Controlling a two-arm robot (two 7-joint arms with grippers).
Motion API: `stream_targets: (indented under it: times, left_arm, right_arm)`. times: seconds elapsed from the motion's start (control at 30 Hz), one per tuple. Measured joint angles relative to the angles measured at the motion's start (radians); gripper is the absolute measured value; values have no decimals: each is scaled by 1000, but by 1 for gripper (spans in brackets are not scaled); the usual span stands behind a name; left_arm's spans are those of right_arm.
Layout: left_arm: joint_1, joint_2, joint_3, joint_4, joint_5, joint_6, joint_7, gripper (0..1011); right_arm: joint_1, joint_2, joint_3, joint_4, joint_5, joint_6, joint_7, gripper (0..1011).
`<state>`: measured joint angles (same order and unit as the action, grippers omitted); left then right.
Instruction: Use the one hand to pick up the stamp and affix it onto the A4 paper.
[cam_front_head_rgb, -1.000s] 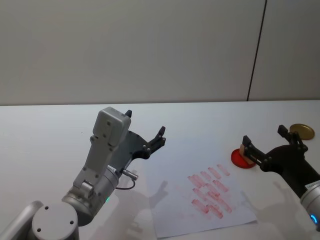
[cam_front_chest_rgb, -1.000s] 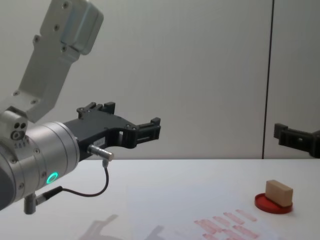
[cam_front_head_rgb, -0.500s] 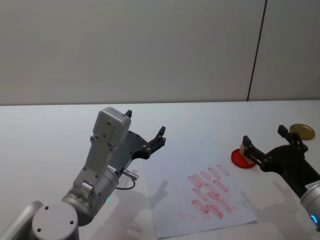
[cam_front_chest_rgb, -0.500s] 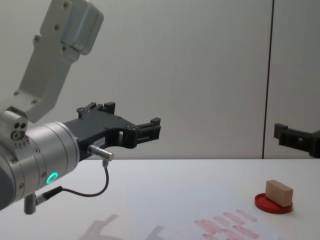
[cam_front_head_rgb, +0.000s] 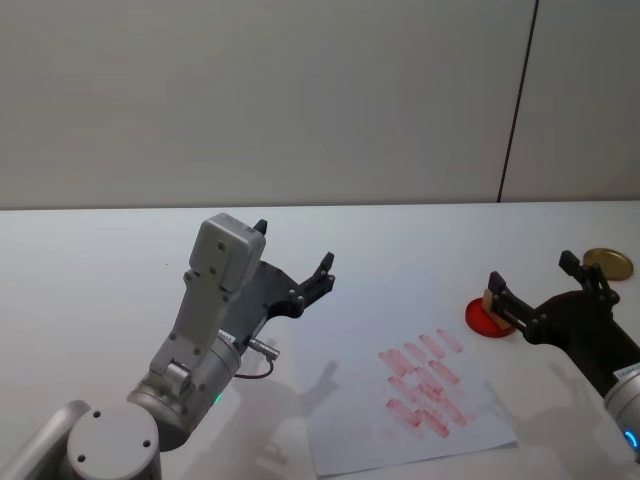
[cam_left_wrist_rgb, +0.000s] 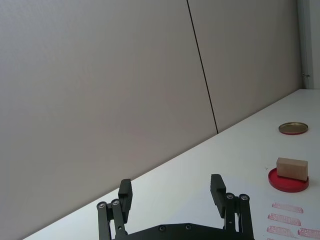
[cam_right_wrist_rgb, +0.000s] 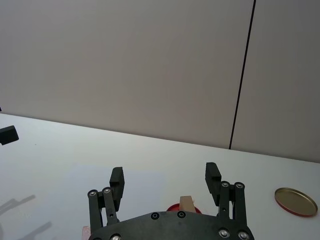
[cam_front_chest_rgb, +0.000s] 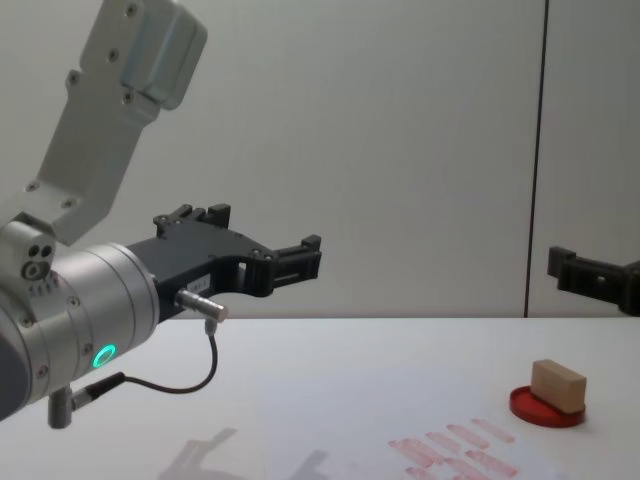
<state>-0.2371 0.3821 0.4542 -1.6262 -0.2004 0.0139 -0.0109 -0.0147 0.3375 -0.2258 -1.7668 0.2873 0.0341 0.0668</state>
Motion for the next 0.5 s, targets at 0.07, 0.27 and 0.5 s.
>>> stream_targets:
  times: [0.07,0.27,0.5]
  left_arm:
    - [0,0,0,0,0,0,0,993]
    - [0,0,0,0,0,0,0,993]
    - [0,0,0,0,0,0,0,993]
  right_arm:
    - [0,0,0,0,0,0,0,1001]
    - [0,0,0,0,0,0,0,1001]
    - [0,0,0,0,0,0,0,1001]
